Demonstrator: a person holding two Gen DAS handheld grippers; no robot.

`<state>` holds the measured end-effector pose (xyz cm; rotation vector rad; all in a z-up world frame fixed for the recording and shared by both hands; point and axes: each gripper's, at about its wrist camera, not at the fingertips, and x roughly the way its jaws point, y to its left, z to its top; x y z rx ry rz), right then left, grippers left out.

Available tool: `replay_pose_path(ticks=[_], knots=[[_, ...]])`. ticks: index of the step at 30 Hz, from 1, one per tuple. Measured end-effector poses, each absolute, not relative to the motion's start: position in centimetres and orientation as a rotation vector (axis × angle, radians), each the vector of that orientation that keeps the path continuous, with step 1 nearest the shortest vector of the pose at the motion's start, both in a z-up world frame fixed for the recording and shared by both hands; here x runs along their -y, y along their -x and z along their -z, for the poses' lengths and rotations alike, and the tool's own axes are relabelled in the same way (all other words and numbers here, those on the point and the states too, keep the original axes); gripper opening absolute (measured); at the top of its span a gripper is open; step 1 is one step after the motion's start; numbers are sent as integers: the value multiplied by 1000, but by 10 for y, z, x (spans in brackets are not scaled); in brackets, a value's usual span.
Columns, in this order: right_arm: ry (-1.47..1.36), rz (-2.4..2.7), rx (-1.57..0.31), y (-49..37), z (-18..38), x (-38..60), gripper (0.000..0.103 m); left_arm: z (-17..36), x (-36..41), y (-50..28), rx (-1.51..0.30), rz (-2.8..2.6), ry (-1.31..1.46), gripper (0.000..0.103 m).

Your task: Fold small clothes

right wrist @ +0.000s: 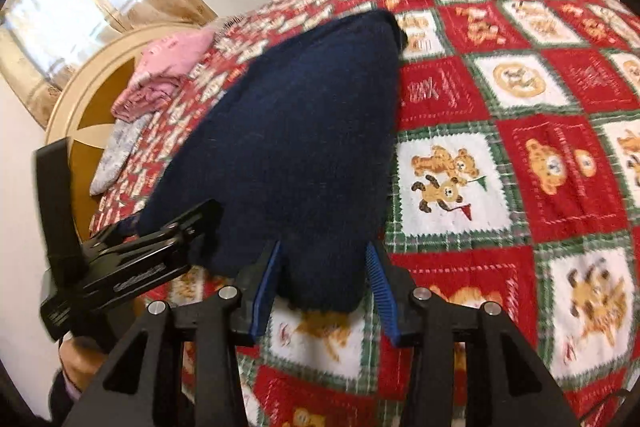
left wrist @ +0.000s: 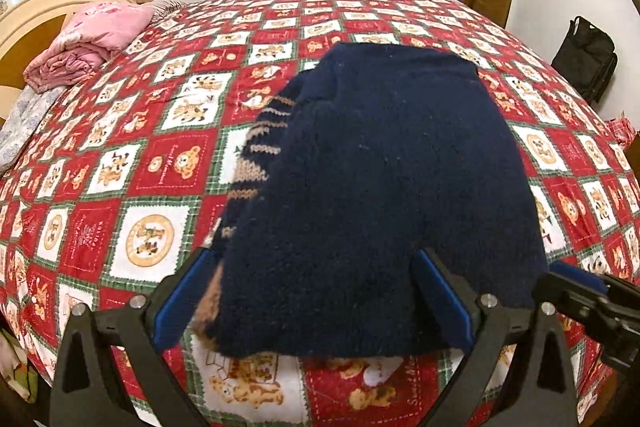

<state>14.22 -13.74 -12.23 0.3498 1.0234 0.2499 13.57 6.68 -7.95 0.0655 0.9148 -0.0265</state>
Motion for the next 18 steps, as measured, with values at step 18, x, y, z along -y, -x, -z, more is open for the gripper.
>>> replay_pose_path(ticks=[18], knots=[[-534, -273, -994, -128, 120, 164, 63, 66, -115, -162, -968, 96, 188, 102]])
